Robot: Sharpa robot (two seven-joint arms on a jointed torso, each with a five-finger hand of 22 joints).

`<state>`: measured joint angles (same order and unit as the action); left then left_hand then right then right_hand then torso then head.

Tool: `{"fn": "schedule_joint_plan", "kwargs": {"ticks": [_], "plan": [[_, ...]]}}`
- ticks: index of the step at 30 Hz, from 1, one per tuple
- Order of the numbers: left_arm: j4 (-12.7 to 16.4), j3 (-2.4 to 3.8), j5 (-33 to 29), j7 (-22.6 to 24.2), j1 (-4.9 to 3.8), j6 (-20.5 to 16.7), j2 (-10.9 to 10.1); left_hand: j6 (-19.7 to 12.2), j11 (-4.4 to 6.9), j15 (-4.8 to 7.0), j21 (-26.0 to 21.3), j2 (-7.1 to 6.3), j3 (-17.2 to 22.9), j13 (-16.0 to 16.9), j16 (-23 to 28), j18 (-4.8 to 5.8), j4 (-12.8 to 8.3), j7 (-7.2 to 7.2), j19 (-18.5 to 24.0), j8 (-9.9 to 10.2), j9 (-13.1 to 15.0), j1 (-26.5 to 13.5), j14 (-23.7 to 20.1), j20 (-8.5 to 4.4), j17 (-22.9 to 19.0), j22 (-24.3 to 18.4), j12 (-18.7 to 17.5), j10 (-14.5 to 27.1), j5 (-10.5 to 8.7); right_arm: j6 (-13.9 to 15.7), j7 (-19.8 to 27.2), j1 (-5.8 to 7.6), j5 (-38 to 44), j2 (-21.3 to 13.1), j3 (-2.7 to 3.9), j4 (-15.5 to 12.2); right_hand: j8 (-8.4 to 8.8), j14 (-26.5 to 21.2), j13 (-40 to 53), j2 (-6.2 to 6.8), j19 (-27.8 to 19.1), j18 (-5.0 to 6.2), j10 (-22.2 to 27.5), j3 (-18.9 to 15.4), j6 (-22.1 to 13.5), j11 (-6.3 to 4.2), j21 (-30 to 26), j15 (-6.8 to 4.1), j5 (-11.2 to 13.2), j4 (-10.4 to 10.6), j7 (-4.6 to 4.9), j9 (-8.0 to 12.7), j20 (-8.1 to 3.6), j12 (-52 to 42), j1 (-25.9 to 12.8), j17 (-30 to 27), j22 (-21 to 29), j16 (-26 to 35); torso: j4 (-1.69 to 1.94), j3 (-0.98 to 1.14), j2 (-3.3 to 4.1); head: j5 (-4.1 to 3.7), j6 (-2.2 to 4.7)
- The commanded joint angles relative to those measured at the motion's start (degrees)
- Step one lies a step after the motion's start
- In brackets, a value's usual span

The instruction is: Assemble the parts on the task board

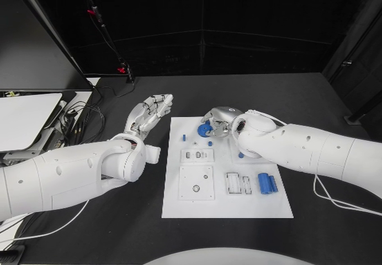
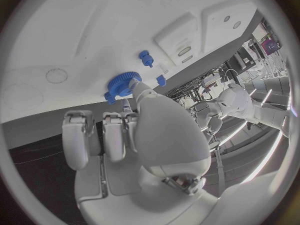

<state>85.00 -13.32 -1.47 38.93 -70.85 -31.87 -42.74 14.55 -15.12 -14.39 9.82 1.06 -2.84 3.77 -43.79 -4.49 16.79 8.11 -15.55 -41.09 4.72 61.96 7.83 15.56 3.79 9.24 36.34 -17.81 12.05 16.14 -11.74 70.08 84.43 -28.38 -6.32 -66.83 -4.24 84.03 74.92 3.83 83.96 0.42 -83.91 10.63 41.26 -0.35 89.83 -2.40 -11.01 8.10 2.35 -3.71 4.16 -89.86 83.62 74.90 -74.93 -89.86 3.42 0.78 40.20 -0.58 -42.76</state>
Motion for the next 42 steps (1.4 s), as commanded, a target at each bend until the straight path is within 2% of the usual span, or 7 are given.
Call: {"fn": "schedule_joint_plan", "kwargs": {"ticks": [1,5,11,18,23,29,42], "plan": [[0.01,0.05,0.38,15.55,-0.09,0.30,0.02,0.45,-0.11,-0.25,0.26,0.60,0.01,-0.07,-0.36,-0.87,-0.01,8.94,0.17,-0.24,-0.06,-0.15,0.16,0.42,-0.08,0.01,0.40,-0.27,0.36,2.15,1.73,0.00,0.24,-0.29,0.01,-0.57,0.63,5.97,15.08,0.40,6.04,-0.42,-6.09,-0.41,-2.81,-0.67,0.17,-0.68,0.26,-0.08,-0.52,0.23,-0.56,-0.14,-0.45,15.10,-15.07,-0.14,-0.03,0.05,-0.03,0.14,0.07],[0.02,0.05,0.38,15.51,-0.09,0.29,-0.12,0.45,-0.11,-0.25,0.26,0.60,0.01,-0.07,-0.36,-0.87,-0.01,8.94,0.17,-0.24,-0.06,-0.15,0.16,0.42,-0.08,0.01,0.40,-0.27,0.36,4.46,3.38,-0.07,-0.47,-0.59,0.01,-0.94,0.62,5.97,15.08,0.46,6.04,-0.42,-6.09,-0.66,-3.63,-0.93,0.17,-0.95,0.38,-0.03,-0.66,0.23,-0.83,-0.14,-0.72,15.10,-15.07,-0.14,-0.14,-0.01,0.00,0.13,0.13],[-0.03,0.04,0.38,15.47,-0.08,0.34,-0.10,0.45,-0.12,-0.26,0.27,0.67,0.00,-0.07,-0.37,-0.88,-0.02,8.94,0.18,-0.24,-0.08,-0.10,0.15,0.43,-0.08,0.01,0.41,-0.26,0.40,6.02,3.81,-0.11,-1.11,-0.74,0.01,-1.10,-2.17,5.97,15.08,0.28,6.04,-0.42,-6.09,-1.52,4.56,-0.33,0.17,-0.94,0.60,0.71,1.37,-0.90,-1.12,-0.14,-2.04,15.10,-15.07,-0.14,-0.08,-0.04,0.01,-0.05,0.07],[-0.04,0.03,0.38,15.37,-0.08,0.49,-0.07,0.45,-0.12,-0.26,0.27,0.67,0.00,-0.07,-0.37,-0.88,-0.02,8.94,0.18,-0.24,-0.08,-0.10,0.15,0.43,-0.08,0.01,0.41,-0.26,0.40,8.68,3.84,-0.13,-1.77,-1.46,0.01,-1.96,-2.10,5.97,15.08,0.86,6.04,-0.42,-6.09,-3.00,5.13,0.80,0.17,-0.05,1.43,2.33,2.68,-0.63,-0.43,-0.14,-4.20,15.10,-15.07,-0.14,-0.03,-0.01,0.02,-0.22,0.16],[-0.13,0.02,0.38,15.36,-0.08,0.56,-0.14,0.45,-0.12,-0.26,0.27,0.67,0.00,-0.07,-0.37,-0.88,-0.02,8.94,0.18,-0.24,-0.08,-0.10,0.15,0.43,-0.08,0.01,0.41,-0.26,0.40,14.45,7.24,-0.10,-7.56,-4.78,0.05,-5.75,-1.96,5.97,15.08,1.48,6.04,-0.42,-6.09,-3.95,5.28,1.52,0.17,0.47,2.19,3.82,3.42,-0.47,0.11,-0.14,-5.40,15.10,-15.07,-0.14,-0.10,-0.02,-0.08,-0.14,0.13],[-0.53,-0.01,0.38,15.42,-0.05,0.66,0.10,0.46,-0.12,-0.28,0.32,0.76,-0.02,-0.06,-0.38,-0.88,-0.04,8.95,0.16,-0.24,-0.12,-0.02,0.16,0.45,-0.08,0.04,0.42,-0.26,0.48,19.87,14.06,0.65,-20.36,-11.01,0.11,-11.72,-3.39,5.97,15.08,1.93,6.04,-0.42,-6.09,-4.86,8.68,4.32,0.17,2.53,0.83,5.97,5.62,-0.99,1.79,-0.14,-6.81,15.10,-15.07,-0.14,0.01,-0.03,-0.16,-0.68,0.02],[-0.95,-0.22,0.38,15.50,0.07,0.81,0.45,0.46,-0.12,-0.29,0.31,0.82,-0.03,-0.06,-0.38,-0.88,-0.06,8.95,0.21,-0.25,-0.14,0.04,0.16,0.47,-0.08,0.02,0.43,-0.26,0.55,15.51,28.53,1.53,-39.74,-23.84,0.02,-17.11,-3.97,5.97,15.08,0.91,6.04,-0.42,-6.09,-4.81,11.11,4.42,0.17,3.09,1.52,4.46,5.45,-1.28,2.85,-0.14,-4.15,15.10,-15.07,-0.14,-0.05,0.03,-0.10,-2.54,0.76]]}}
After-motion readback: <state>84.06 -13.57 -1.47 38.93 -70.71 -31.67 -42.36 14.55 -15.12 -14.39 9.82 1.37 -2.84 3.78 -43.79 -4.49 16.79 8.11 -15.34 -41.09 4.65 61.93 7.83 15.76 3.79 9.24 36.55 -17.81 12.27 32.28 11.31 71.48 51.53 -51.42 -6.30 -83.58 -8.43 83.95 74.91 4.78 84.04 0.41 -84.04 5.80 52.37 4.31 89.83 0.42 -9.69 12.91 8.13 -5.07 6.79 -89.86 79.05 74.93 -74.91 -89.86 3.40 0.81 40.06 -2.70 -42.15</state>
